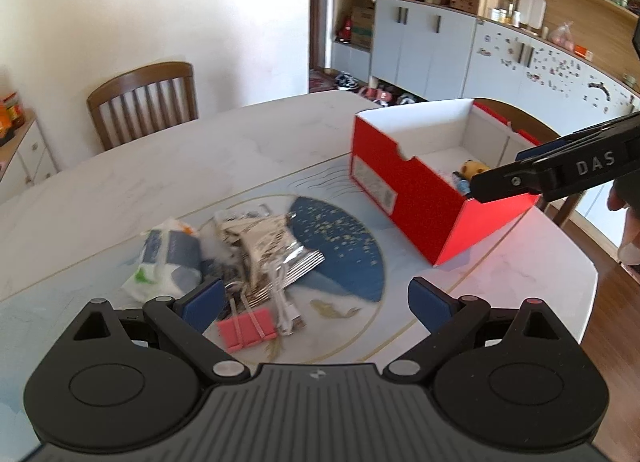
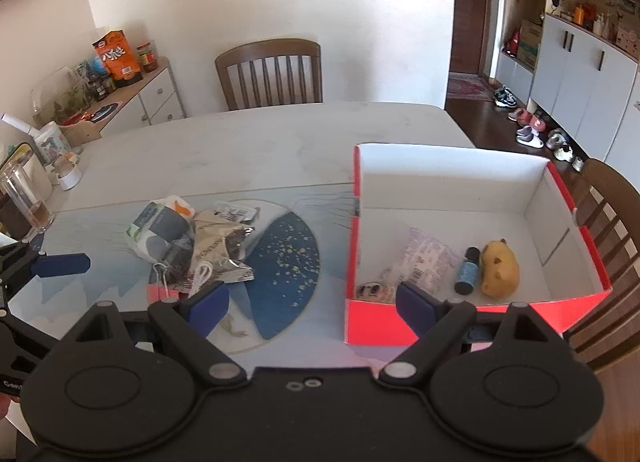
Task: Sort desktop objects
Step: 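Withdraw both tools from the shoebox back toward the pile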
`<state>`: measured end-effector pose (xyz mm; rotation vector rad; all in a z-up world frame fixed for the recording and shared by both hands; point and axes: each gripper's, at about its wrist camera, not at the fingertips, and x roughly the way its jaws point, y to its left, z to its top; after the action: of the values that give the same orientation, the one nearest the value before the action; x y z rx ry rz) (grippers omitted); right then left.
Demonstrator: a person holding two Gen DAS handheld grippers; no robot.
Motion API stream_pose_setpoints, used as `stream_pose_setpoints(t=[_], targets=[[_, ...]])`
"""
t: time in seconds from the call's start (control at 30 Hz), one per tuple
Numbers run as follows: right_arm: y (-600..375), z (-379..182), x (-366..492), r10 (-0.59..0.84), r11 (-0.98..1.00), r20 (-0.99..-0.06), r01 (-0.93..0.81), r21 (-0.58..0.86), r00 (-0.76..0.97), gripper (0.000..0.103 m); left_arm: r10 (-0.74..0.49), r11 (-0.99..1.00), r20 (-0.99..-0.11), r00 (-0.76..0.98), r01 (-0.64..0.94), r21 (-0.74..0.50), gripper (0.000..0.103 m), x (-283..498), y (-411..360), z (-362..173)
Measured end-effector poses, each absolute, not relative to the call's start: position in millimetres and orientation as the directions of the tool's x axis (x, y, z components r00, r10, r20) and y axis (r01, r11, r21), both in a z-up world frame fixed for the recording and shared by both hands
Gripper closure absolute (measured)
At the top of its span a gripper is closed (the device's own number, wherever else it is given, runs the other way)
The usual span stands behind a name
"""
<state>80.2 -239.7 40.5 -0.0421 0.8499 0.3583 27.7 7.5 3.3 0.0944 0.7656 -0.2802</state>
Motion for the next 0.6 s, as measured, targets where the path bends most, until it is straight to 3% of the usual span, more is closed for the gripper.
stream_pose_setpoints(t=[0.6], targets=[[-181.6,-0.8,94.7,0.323,0.922,-0.782,-0.363,0.133,0.533,0.013,-0.104,0.990,-0.741,0.663,0.141,-0.013,0.005,51.6,45.8,-53.5]])
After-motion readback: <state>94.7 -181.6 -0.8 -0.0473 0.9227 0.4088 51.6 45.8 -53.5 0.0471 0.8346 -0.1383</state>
